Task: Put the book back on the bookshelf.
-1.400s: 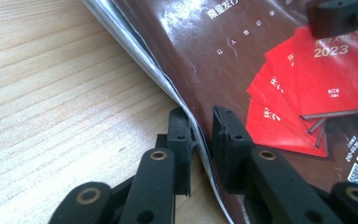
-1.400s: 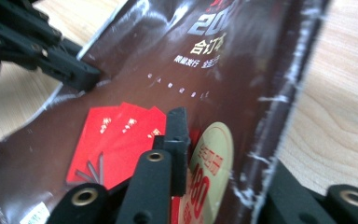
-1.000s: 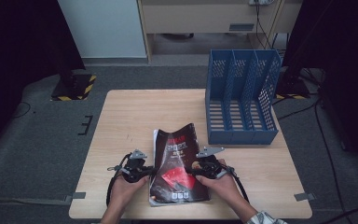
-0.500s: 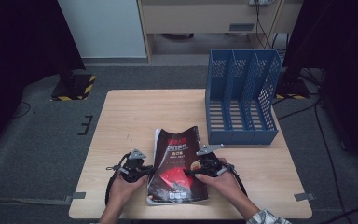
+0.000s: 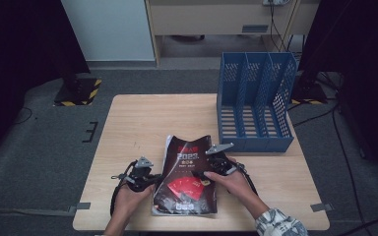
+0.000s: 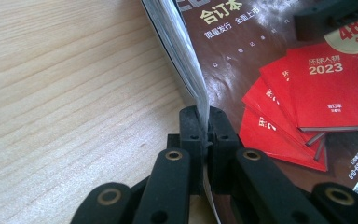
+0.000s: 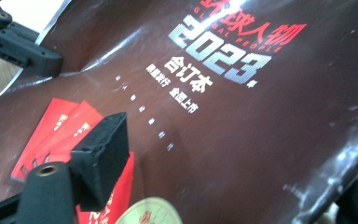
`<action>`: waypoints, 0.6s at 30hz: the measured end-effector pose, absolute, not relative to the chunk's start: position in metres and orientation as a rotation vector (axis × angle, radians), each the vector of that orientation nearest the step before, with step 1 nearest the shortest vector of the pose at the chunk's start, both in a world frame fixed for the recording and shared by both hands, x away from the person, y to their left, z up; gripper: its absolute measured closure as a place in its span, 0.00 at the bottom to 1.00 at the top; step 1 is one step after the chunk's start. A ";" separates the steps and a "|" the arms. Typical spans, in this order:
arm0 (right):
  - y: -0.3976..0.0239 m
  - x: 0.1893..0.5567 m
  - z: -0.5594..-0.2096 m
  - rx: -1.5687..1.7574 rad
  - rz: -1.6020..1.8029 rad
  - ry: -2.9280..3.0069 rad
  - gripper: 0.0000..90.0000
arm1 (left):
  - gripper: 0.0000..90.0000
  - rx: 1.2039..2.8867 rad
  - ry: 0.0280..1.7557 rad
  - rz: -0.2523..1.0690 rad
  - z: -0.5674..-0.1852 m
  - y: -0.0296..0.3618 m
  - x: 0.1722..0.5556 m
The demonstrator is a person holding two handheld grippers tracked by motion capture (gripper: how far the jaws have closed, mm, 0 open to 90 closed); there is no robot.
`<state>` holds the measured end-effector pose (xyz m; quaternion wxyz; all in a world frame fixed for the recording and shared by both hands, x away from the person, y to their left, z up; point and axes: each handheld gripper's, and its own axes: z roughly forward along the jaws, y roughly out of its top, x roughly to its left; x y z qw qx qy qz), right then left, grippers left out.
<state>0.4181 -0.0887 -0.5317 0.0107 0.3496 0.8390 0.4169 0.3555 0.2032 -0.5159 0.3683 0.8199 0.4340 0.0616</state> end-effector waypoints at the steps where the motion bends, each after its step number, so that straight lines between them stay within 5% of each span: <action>1: -0.089 0.420 -0.532 1.086 1.303 2.617 0.31 | 0.96 2.104 1.114 0.156 -0.516 0.203 0.355; 12: -0.078 0.428 -0.530 1.075 1.295 2.665 0.30 | 0.95 2.102 1.114 0.158 -0.517 0.204 0.354; 18: -0.076 0.429 -0.529 1.047 1.248 2.661 0.47 | 0.94 2.097 1.114 0.159 -0.517 0.203 0.354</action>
